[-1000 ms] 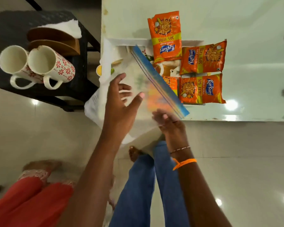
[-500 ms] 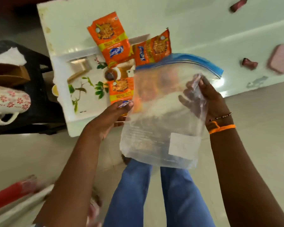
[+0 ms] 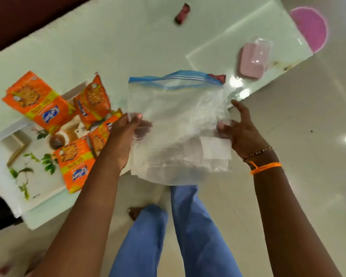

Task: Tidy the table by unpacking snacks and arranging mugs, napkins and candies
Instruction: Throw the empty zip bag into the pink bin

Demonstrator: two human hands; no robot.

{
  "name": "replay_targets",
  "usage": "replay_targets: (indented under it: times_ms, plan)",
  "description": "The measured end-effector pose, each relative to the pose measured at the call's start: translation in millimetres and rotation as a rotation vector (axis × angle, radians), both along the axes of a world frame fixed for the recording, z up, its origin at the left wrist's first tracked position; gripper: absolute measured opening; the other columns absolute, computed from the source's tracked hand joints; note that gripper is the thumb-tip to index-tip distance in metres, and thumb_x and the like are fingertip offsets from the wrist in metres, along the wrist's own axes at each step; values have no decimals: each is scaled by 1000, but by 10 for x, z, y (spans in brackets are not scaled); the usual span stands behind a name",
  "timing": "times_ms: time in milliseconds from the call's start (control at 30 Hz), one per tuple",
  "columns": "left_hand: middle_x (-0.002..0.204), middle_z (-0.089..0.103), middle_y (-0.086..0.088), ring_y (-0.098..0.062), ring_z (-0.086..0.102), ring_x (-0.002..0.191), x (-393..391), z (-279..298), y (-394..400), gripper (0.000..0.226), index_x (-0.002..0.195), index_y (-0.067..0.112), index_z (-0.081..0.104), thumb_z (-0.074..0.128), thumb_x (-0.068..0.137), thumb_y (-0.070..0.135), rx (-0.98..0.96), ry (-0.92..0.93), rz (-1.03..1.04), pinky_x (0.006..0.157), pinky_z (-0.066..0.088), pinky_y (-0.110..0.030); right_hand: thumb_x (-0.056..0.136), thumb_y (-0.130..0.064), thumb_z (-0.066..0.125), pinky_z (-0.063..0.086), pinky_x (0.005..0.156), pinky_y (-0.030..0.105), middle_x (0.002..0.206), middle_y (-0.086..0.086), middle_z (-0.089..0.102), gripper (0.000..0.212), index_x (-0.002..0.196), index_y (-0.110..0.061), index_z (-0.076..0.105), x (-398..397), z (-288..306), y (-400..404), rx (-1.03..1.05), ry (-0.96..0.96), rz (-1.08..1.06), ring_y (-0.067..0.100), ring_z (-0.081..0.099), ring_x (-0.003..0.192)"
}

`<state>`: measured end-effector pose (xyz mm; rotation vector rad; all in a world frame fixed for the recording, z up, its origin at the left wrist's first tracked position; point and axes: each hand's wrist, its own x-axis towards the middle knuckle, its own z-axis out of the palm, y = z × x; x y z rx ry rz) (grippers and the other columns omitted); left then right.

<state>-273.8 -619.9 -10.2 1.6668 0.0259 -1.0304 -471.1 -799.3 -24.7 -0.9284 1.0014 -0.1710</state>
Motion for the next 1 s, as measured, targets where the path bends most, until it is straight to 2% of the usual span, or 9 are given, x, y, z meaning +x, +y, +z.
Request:
replay_targets:
  times_ms: [67,167,267,433,600,700,800,900,1000]
  plan:
    - [52,68,12,2,62,50,-63,7,-271,15,91,20,49,47,93,6,8,-100,-17,52,48,-12,77,18,53,58,73,25,84,4,56,69,124,-32,45,-208,15,-166,-132,-16,29,5,63,70]
    - [66,66,4,-4,63,62,-168,68,-658,50,112,36,41,45,88,-7,-61,-179,-77,63,53,-16,71,20,59,47,86,28,90,5,47,72,124,-29,50,-469,83,-457,-314,88,105,12,51,76]
    - [80,54,5,0,57,71,-222,163,-994,53,116,35,53,45,86,-9,-78,-294,-423,79,48,-20,64,7,73,42,73,8,85,1,51,70,122,-27,53,-637,142,-704,-480,267,129,12,44,75]
    - [81,49,11,-1,49,74,-413,227,-1578,50,109,30,63,81,63,21,209,-585,-938,62,34,2,69,-18,77,37,64,25,75,12,59,19,87,-11,73,-930,276,-1153,-660,518,51,20,49,73]
    - [99,55,-12,-25,57,91,-625,288,-2192,24,105,5,65,65,82,11,301,-845,-628,74,40,-17,72,-22,75,28,72,20,89,7,48,17,75,-6,68,-1086,416,-1321,-938,598,-42,24,41,91]
    - [136,41,-7,-24,58,103,-808,366,-2493,62,140,22,31,55,87,43,298,-388,-289,81,49,-32,76,-19,72,26,86,7,96,8,55,14,70,-9,64,-1016,516,-1234,-1269,559,-190,22,43,93]
    - [127,54,-7,-31,66,96,-1020,468,-2734,82,142,32,26,47,72,71,184,318,-364,70,56,-42,76,-13,72,38,86,31,97,10,66,12,67,-12,65,-874,526,-1117,-1492,547,-133,24,44,96]
    - [123,62,-11,-30,65,103,-1211,453,-3016,61,133,19,45,66,77,35,50,322,-396,79,56,-43,72,-15,74,40,89,40,94,6,71,10,67,-16,66,-790,505,-1121,-1580,515,90,24,42,99]
    - [121,63,-18,-32,66,98,-1215,364,-3382,45,126,3,49,56,83,-7,60,228,-359,86,54,-43,80,-52,55,30,104,45,107,3,65,32,80,-23,69,-802,570,-1375,-1446,410,342,24,44,110]
